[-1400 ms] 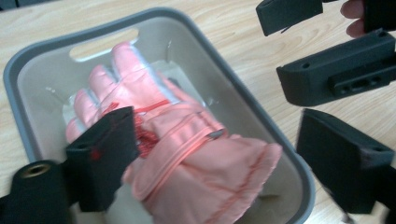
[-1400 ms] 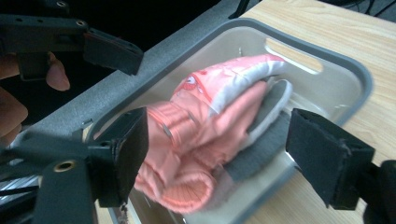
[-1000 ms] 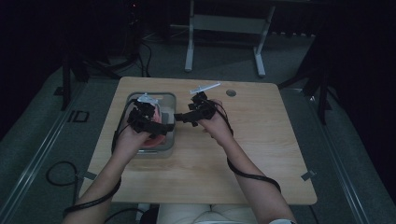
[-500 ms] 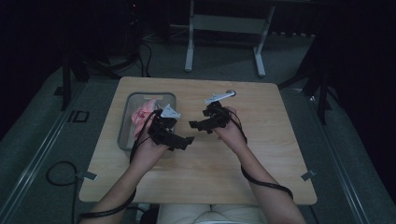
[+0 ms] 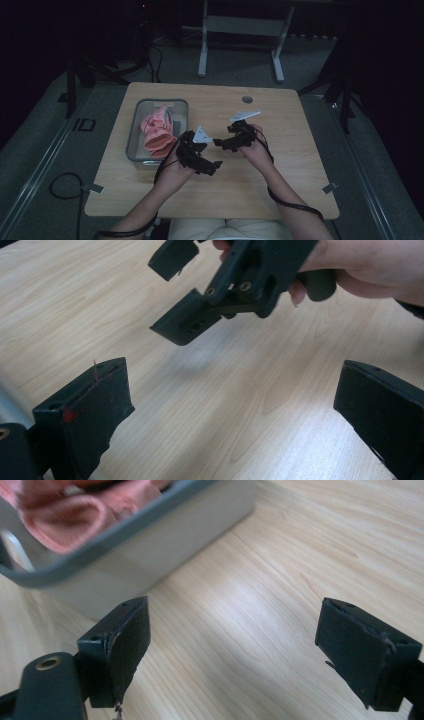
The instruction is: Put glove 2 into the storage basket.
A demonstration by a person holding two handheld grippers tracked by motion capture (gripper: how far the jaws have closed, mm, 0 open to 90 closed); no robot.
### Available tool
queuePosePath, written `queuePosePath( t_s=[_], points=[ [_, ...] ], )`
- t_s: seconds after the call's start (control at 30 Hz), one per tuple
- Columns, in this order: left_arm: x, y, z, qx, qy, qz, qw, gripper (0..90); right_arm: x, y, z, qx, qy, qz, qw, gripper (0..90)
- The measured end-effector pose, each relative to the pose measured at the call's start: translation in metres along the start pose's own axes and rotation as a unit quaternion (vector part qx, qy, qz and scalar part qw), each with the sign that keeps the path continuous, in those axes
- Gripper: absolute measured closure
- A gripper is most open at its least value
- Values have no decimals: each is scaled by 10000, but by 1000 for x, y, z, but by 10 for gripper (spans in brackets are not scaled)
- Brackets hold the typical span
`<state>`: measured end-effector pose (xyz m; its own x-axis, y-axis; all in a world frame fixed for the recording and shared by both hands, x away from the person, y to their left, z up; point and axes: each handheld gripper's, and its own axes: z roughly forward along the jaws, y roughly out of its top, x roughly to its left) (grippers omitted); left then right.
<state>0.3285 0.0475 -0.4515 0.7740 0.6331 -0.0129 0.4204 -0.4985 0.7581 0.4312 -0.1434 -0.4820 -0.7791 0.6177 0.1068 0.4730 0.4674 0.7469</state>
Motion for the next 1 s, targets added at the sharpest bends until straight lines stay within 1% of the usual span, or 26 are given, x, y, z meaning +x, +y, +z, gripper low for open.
queuePosePath(
  t_s=[0.03,0.1,0.17,0.2,0.23,0.27,0.33,0.43,0.5,0.53,0.57,0.63,0.73,0.8,1.0],
  points=[
    [-4,-2,3,-60,-9,44,10000,15,-1,-4,0,25,-19,-18,10000,143],
    [-7,-4,7,-94,-53,43,9999,15,-4,-13,1,99,-46,-52,9999,143],
    [-10,-5,12,-26,-117,81,9999,15,-4,-19,1,98,-74,-55,9999,143],
    [-10,-5,12,-26,-117,81,9999,15,-4,-19,1,98,-74,-55,9999,143],
    [-10,-5,12,-26,-117,81,9999,15,-4,-22,1,93,-125,-73,9999,143],
    [-16,-10,18,-1,-97,161,9998,15,-6,-29,0,96,-163,-103,9998,143],
    [-18,-13,21,-32,-163,189,9997,15,-9,-35,0,102,-165,-65,9998,143],
    [-23,-19,29,18,-230,274,9994,15,-11,-46,-2,115,-197,-76,9997,143],
    [-26,-24,34,48,-231,301,9993,15,-13,-52,-2,111,-214,-81,9997,143],
    [-28,-27,38,109,-274,330,9990,15,-14,-56,-3,111,-222,-67,9997,144],
    [-30,-29,41,167,-262,369,9988,15,-15,-60,-3,88,-221,-84,9997,144],
    [-33,-34,47,123,-300,377,9988,15,-16,-66,-4,95,-249,-98,9996,142],
    [-37,-40,54,159,-305,449,9984,15,-18,-74,-5,97,-288,-132,9994,140],
    [-39,-43,58,197,-315,468,9982,15,-19,-78,-6,102,-300,-109,9994,141],
    [-39,-54,64,124,-305,434,9985,15,-21,-91,-11,76,-336,-131,9993,141]
  ],
)
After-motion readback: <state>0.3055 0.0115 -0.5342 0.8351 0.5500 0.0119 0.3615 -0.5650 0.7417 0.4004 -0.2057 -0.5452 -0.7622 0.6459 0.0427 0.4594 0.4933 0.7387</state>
